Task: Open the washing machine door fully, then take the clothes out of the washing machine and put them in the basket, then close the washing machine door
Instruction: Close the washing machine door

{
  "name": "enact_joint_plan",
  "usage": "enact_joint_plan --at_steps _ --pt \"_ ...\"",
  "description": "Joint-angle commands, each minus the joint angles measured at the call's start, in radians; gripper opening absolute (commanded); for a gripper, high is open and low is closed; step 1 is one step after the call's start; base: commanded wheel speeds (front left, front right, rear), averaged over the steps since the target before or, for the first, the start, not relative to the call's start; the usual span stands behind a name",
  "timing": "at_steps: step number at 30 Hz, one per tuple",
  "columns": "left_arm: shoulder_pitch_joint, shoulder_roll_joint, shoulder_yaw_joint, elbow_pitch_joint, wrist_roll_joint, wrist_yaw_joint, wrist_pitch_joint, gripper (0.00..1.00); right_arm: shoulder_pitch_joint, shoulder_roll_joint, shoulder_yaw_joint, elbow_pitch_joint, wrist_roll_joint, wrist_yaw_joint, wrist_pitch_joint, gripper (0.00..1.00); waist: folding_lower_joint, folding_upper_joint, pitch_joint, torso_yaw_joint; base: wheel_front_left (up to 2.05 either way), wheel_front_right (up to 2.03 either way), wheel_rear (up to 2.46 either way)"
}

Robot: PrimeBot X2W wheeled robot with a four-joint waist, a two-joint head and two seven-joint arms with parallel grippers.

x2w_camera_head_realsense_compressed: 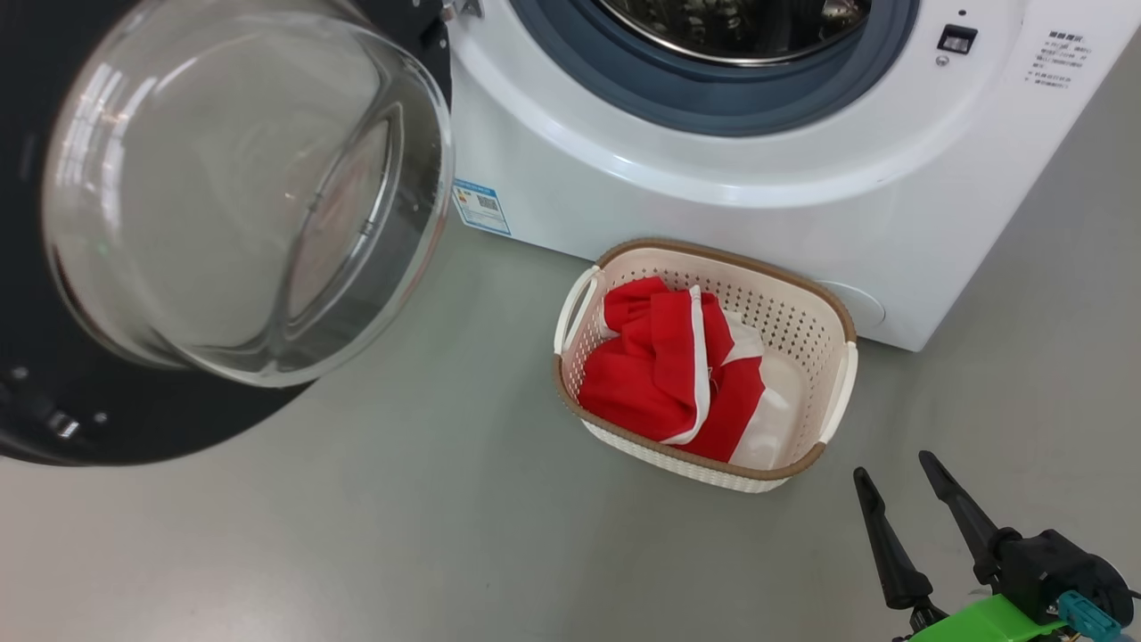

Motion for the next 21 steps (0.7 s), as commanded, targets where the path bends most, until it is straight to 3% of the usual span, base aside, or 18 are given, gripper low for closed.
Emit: enact_joint_plan --at_steps 1,21 --pt "0.024 0.033 -0.005 -0.066 -0.025 -0.007 0.03 0.0 -0.015 -0.002 0.02 -0.02 -0.011 0.006 -0.006 1.0 0.0 0.0 -0.01 0.006 0.0 0.0 0.0" --pt "0.259 0.073 -0.106 -0.499 -0.21 -0.007 0.115 0.0 0.01 0.011 0.013 -0.021 -0.001 0.006 -0.006 1.0 0.0 0.0 -0.075 0.015 0.0 0.0 0.0"
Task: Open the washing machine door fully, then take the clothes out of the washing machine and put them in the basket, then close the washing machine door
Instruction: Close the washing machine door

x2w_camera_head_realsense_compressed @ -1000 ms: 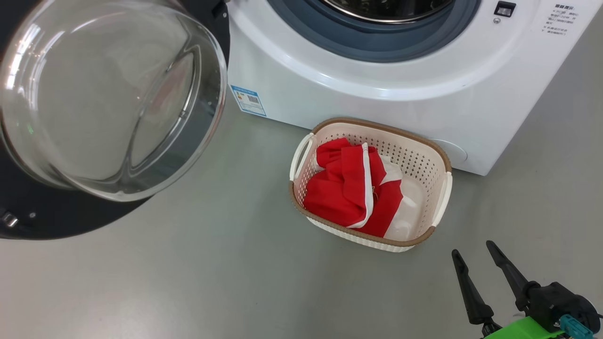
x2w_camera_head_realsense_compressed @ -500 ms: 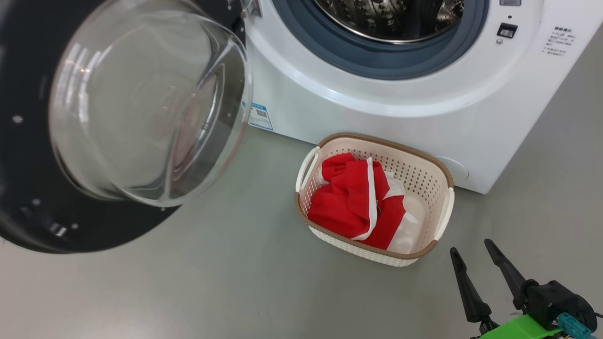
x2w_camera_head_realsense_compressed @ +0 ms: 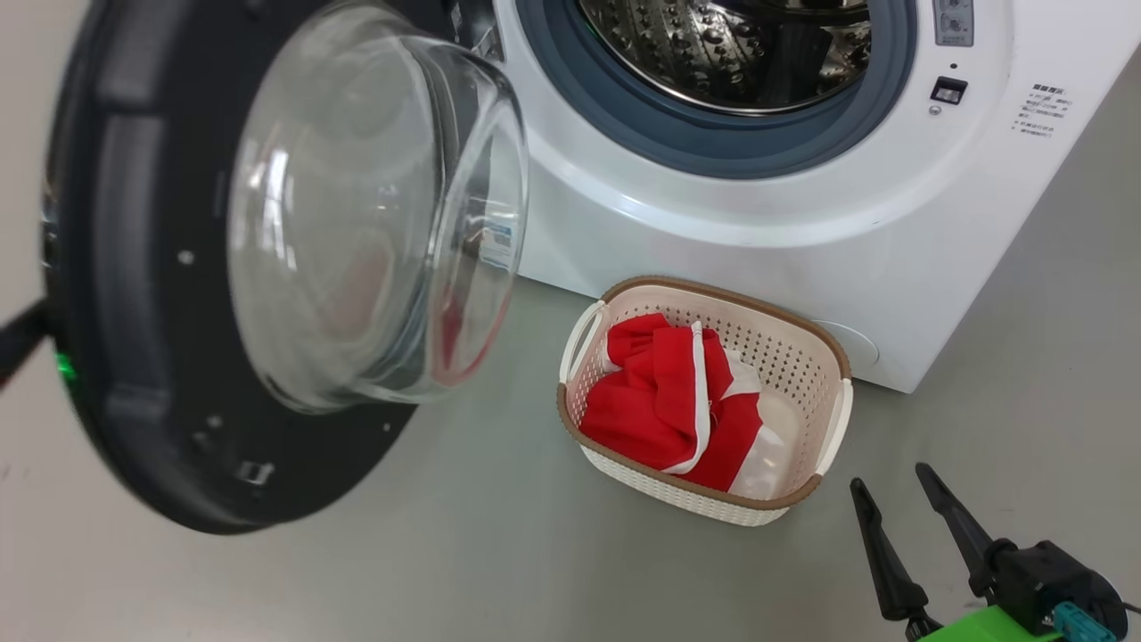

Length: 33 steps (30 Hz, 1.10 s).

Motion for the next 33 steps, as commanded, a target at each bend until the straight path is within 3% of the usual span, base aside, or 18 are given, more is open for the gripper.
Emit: enact_joint_plan --at_steps 1,10,19,33 --pt "-0.005 0.053 0.025 -0.047 -0.015 -0.007 0.012 0.0 -0.001 -0.006 0.017 -0.023 -0.002 0.006 -0.006 1.0 0.0 0.0 -0.002 -0.001 0.0 0.0 0.0" --pt "0.047 0.06 -0.047 -0.22 -0.043 -0.007 -0.013 0.0 0.0 0.001 0.018 -0.024 -0.002 0.006 -0.006 1.0 0.0 0.0 -0.008 -0.02 0.0 0.0 0.0" --pt "0.006 0.001 -0.185 -0.344 -0.039 -0.007 -0.092 0.0 -0.007 0.006 0.017 -0.026 -0.002 0.006 -0.006 1.0 0.0 0.0 -0.001 -0.051 0.0 0.0 0.0" --pt "0.026 0.028 -0.263 -0.316 -0.034 -0.007 -0.213 0.0 -0.005 0.007 0.015 -0.027 0.0 0.006 -0.006 1.0 0.0 0.0 -0.006 -0.073 0.0 0.0 0.0"
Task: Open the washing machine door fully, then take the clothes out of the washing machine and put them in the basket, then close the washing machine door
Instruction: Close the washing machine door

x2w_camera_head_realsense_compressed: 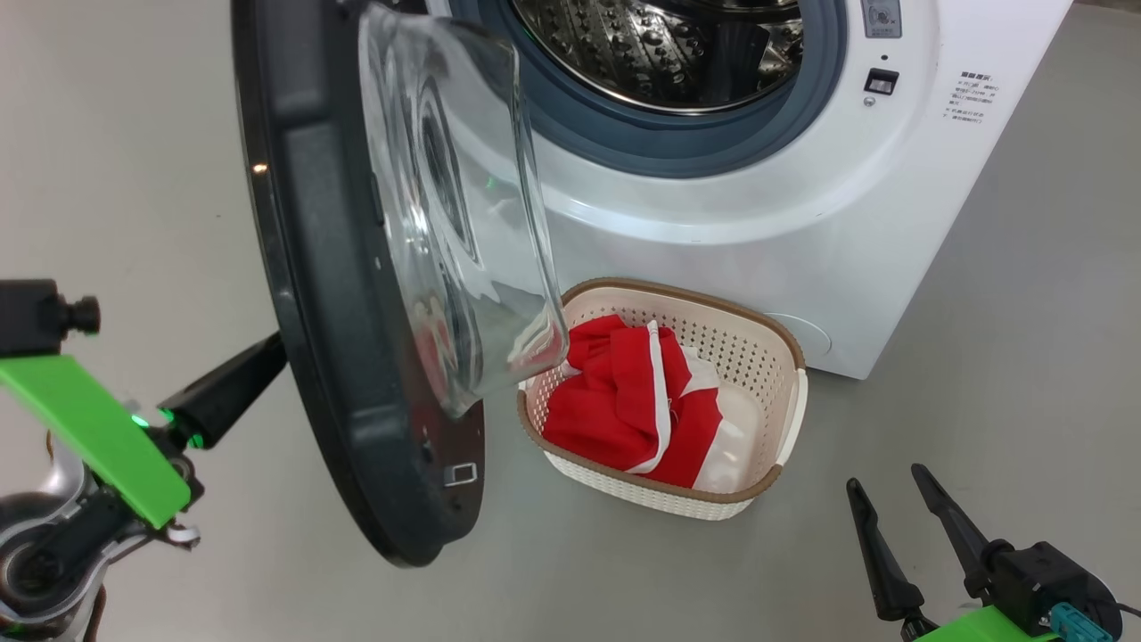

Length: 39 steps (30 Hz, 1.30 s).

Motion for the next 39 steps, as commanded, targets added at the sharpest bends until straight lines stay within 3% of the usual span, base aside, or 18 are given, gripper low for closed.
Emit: enact_joint_plan --at_steps 1,10,11,16,18,19,27,39 --pt "-0.01 0.057 0.041 -0.009 -0.001 -0.007 -0.018 0.0 -0.01 -0.005 0.016 -0.025 0.0 0.006 -0.006 1.0 0.0 0.0 -0.004 0.003 0.0 0.0 0.0" --pt "0.081 0.08 -0.007 0.083 0.056 -0.007 -0.165 0.0 -0.016 -0.007 0.032 -0.017 0.001 0.006 -0.006 1.0 0.0 0.0 -0.026 0.016 0.0 0.0 0.0" --pt "0.092 0.078 -0.015 0.094 0.059 -0.007 -0.184 0.04 -0.015 -0.007 0.032 -0.018 0.001 0.006 -0.006 1.0 0.0 0.0 -0.028 0.018 0.0 0.0 0.0" --pt "0.132 0.067 -0.045 0.147 0.058 -0.007 -0.274 0.55 -0.015 -0.01 0.036 -0.015 0.002 0.006 -0.006 1.0 0.0 0.0 -0.034 0.028 0.0 0.0 0.0" --pt "0.143 0.067 -0.056 0.177 0.068 -0.007 -0.315 0.95 -0.016 -0.011 0.038 -0.014 0.002 0.006 -0.006 1.0 0.0 0.0 -0.036 0.03 0.0 0.0 0.0" --pt "0.147 0.061 -0.06 0.186 0.063 -0.007 -0.332 0.98 -0.016 -0.011 0.039 -0.013 0.002 0.006 -0.006 1.0 0.0 0.0 -0.037 0.031 0.0 0.0 0.0" --pt "0.199 0.024 -0.069 0.259 0.032 -0.007 -0.498 1.0 -0.014 -0.01 0.043 -0.01 0.003 0.006 -0.006 1.0 0.0 0.0 -0.048 0.035 0.0 0.0 0.0" --pt "0.277 -0.058 -0.069 0.336 -0.018 -0.007 -0.651 1.0 -0.007 -0.006 0.039 -0.001 0.006 0.006 -0.006 1.0 0.0 0.0 -0.064 0.039 0.0 0.0 0.0"
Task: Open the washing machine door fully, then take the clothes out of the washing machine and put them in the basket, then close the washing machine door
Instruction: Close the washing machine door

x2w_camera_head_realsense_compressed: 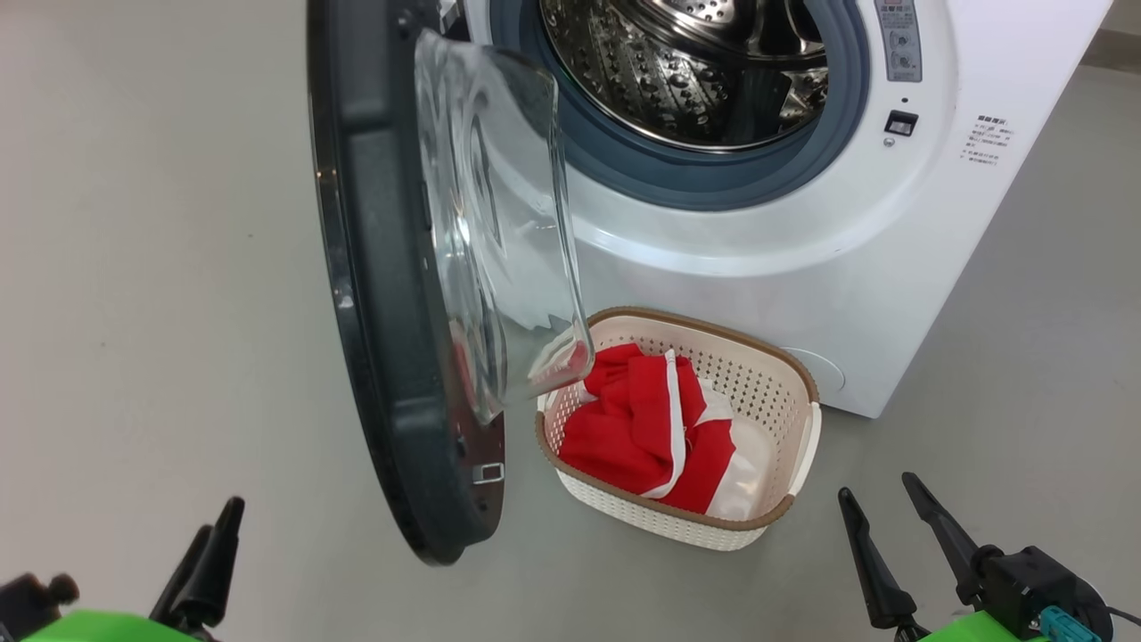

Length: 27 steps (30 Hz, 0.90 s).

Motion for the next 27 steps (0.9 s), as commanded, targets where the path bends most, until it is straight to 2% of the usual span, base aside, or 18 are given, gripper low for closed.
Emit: enact_joint_plan --at_steps 1,9,15,21,26,27 --pt "-0.007 0.028 0.044 0.002 0.002 -0.006 -0.019 1.0 -0.007 -0.006 0.027 -0.019 0.006 0.006 -0.006 1.0 0.0 -0.0001 -0.005 -0.003 0.0 0.0 0.0" --pt "0.015 -0.035 0.052 0.058 0.079 -0.006 -0.039 1.0 -0.004 -0.002 0.027 -0.017 0.009 0.006 -0.006 1.0 0.0 -0.0001 -0.014 -0.007 0.0 0.0 0.0" --pt "0.036 -0.12 0.164 0.092 0.225 -0.006 -0.04 1.0 0.0 0.0 0.028 -0.015 0.01 0.006 -0.006 1.0 0.0 -0.0001 -0.026 -0.015 0.0 0.0 0.0" --pt "0.066 -0.194 0.289 0.097 0.468 -0.006 -0.04 1.0 0.005 0.001 0.027 -0.016 0.013 0.006 -0.006 1.0 0.0 -0.0001 -0.037 -0.022 0.0 0.0 0.0" --pt "0.087 -0.262 0.41 0.06 0.729 -0.006 -0.04 1.0 0.009 0.0 0.024 -0.019 0.013 0.006 -0.006 1.0 0.0 -0.0001 -0.037 -0.025 0.0 0.0 0.0" --pt "0.094 -0.284 0.442 0.034 0.829 -0.006 -0.04 1.0 0.009 -0.002 0.022 -0.02 0.012 0.006 -0.006 1.0 0.0 -0.0001 -0.036 -0.026 0.0 0.0 0.0"
